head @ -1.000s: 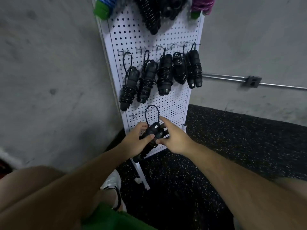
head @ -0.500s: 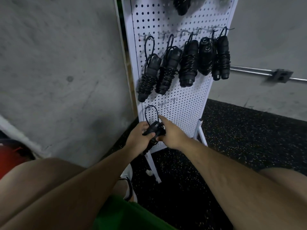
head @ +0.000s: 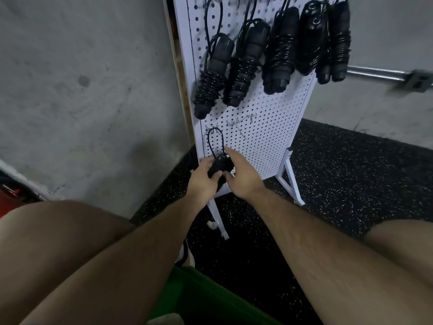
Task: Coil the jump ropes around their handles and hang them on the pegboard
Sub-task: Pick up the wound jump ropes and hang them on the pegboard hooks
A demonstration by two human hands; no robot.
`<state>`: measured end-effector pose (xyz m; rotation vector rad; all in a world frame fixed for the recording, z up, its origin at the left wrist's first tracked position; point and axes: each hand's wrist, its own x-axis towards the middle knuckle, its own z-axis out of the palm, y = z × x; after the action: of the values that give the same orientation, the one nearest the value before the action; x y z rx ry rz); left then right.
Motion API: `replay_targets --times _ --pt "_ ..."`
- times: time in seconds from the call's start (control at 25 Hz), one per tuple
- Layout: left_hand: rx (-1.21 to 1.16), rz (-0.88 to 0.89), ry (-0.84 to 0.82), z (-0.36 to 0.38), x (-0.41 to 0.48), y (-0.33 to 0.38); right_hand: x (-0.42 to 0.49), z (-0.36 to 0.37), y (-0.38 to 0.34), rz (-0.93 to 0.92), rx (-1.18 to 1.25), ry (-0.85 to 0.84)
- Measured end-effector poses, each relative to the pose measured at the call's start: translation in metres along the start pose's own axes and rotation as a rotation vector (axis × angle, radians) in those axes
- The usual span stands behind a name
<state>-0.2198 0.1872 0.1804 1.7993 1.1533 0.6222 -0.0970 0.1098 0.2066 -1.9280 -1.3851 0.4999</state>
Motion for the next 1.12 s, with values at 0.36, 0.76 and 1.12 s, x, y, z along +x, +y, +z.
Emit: replay_targets --times 0.36,0.76,1.12 --pt "0.333 0.310 0.177 0.009 -0.029 -0.012 -0.029 0.001 0.019 0.041 -0.170 0.016" --pt "0.679 0.270 -0.503 0.099 -0.099 -0.071 -0.162 0.050 0.128 0.324 -0.193 -0.213" --pt "0.848 0.098 -0.789 0.171 -0.111 -0.116 -0.193 0.075 0.185 0.542 -0.502 -0.355"
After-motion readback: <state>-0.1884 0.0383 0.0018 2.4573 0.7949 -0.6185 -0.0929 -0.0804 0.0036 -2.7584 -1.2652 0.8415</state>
